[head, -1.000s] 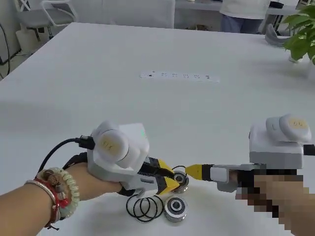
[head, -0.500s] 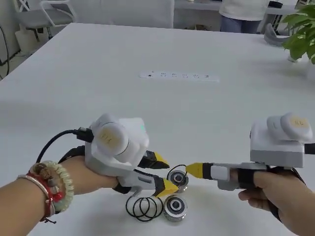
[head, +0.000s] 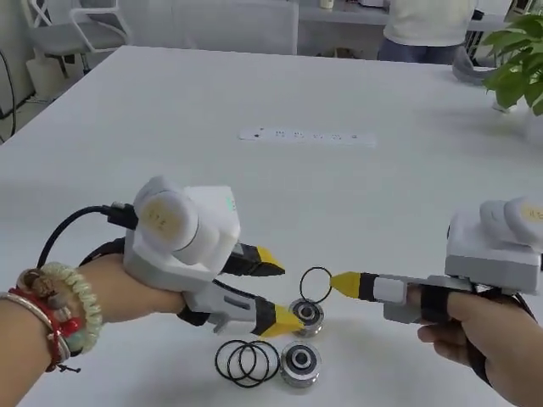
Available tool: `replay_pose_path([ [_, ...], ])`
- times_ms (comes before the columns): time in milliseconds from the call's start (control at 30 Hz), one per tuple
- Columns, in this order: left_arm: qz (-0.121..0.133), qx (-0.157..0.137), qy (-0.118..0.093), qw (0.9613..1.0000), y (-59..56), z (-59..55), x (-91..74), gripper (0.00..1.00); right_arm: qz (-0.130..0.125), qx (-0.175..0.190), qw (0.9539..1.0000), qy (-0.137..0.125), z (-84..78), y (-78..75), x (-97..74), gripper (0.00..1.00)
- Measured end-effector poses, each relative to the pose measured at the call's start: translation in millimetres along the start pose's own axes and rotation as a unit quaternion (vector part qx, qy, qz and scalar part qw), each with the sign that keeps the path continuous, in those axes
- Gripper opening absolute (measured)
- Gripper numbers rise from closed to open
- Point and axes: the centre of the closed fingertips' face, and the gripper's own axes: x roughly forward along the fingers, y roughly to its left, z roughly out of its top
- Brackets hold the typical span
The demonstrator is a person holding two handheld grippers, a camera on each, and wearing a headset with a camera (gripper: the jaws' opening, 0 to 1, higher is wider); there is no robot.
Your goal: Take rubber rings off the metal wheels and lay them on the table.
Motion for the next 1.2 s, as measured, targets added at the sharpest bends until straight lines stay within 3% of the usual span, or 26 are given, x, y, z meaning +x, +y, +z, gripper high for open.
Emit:
replay_pose_path([
  [233,-0.004,-0.010,-0.021,0.9997,1.7,10.5,-11.2,0.38,-0.003,0.001,0.9999,-0.010,2.9,2.2,-3.6,0.00],
  [400,0.004,-0.008,-0.006,0.9999,6.3,3.4,-19.9,0.42,-0.003,0.001,0.9999,-0.013,4.0,3.2,-4.3,0.00],
  [567,0.010,-0.001,-0.011,0.9999,6.9,10.8,-35.6,0.45,-0.001,-0.001,0.9999,-0.014,5.2,4.8,-4.5,0.00],
  [633,0.011,0.000,-0.015,0.9998,6.9,15.4,-44.0,0.48,0.000,-0.003,0.9999,-0.014,5.8,6.1,-4.8,0.00],
  [733,0.002,-0.018,-0.037,0.9991,2.8,28.6,-58.5,0.60,0.003,-0.004,0.9998,-0.021,9.9,8.3,-7.0,0.00],
  [833,0.013,-0.008,-0.056,0.9983,3.4,40.2,-76.0,0.65,0.006,0.000,0.9994,-0.034,15.9,9.1,-10.9,0.00],
  [933,0.020,-0.005,-0.055,0.9983,4.8,39.7,-87.1,0.65,0.006,0.004,0.9991,-0.042,19.5,8.1,-13.9,0.00],
  [1200,0.060,-0.030,-0.058,0.9960,9.1,19.8,-119.2,0.72,0.002,0.017,0.9970,-0.076,33.4,4.3,-25.8,0.00],
])
